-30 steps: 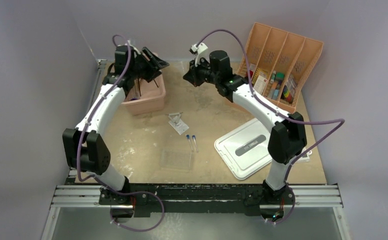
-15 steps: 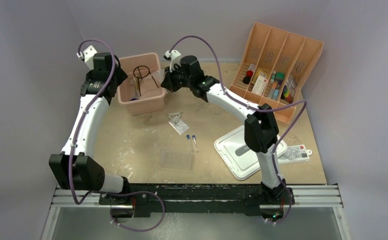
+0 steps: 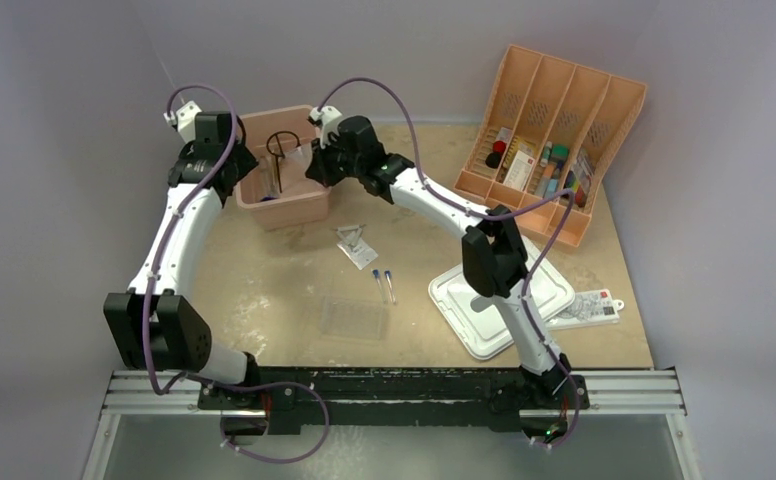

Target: Organize the chemistry lab equipment

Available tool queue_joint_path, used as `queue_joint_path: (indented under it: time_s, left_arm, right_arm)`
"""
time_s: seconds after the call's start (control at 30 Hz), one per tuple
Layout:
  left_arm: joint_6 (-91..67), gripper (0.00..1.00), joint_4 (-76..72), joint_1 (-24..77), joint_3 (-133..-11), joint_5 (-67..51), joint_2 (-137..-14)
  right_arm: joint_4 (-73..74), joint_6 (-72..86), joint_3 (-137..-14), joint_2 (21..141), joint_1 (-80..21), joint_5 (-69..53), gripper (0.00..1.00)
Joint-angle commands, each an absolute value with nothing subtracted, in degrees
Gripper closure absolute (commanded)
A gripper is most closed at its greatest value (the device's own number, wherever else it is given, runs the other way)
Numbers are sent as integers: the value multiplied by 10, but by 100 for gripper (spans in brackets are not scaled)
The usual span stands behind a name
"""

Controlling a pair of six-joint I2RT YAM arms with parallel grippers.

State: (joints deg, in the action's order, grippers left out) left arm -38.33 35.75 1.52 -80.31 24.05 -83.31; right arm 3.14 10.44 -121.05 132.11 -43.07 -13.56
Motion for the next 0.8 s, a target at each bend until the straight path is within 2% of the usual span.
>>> queue_joint_path:
  time_s: [0.0, 0.33, 0.63, 0.77]
  left_arm:
    - [-380, 41, 352, 11, -819, 234, -837]
    - [-379, 41, 350, 11, -818, 221, -838]
    - [-376, 41, 348, 11, -823, 210, -839]
    - [-374, 41, 347, 11, -828, 200, -839]
  right_arm:
    - [39, 98, -1245, 1337, -431, -105, 99]
    - [45, 63, -1248, 1353, -440, -85, 91]
    - [75, 57, -1270, 1348, -446, -59, 71]
    - [91, 68, -1285, 1336, -446, -59, 68]
